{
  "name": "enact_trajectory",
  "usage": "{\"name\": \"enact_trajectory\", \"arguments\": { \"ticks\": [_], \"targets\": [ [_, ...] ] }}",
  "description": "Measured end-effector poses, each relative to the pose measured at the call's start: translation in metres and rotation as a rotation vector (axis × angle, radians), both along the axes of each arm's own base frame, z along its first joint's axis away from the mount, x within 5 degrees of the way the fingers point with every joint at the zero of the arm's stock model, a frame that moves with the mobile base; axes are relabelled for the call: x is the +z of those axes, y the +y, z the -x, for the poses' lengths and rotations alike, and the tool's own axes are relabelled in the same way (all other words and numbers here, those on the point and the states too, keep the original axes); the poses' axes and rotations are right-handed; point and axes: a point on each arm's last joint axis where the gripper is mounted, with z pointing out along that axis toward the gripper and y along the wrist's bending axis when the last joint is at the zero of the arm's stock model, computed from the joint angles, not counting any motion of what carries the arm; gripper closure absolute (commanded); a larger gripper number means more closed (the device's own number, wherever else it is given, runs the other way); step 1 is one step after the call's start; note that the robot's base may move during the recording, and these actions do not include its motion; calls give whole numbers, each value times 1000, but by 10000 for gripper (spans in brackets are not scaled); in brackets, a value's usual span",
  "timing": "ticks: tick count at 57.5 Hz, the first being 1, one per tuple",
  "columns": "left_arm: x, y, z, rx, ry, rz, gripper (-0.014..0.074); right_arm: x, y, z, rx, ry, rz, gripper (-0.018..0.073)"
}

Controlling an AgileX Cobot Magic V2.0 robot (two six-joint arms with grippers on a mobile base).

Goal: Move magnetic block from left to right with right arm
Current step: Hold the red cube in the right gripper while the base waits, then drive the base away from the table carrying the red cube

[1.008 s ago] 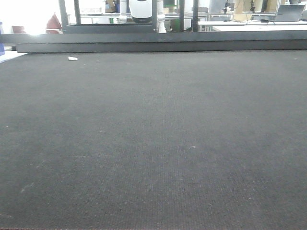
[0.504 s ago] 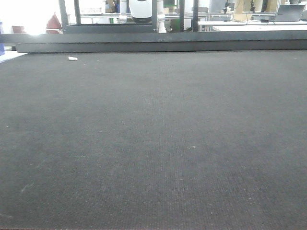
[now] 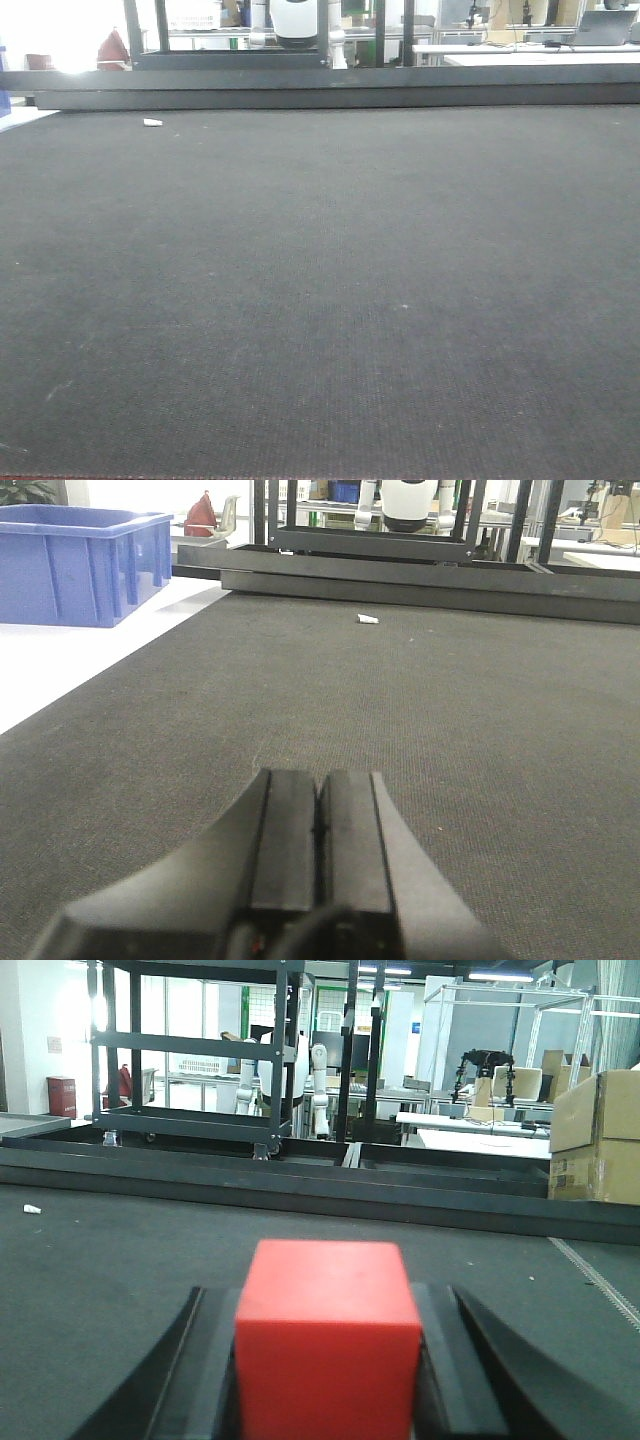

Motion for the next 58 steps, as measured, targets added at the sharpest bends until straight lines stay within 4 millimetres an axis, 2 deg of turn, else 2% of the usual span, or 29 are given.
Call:
{"name": "enact_trajectory", "arguments": {
  "ticks": [58],
  "targets": [
    [0,0,0,0,0,0,722,0,0,0,0,-1,-1,283]
  ]
}}
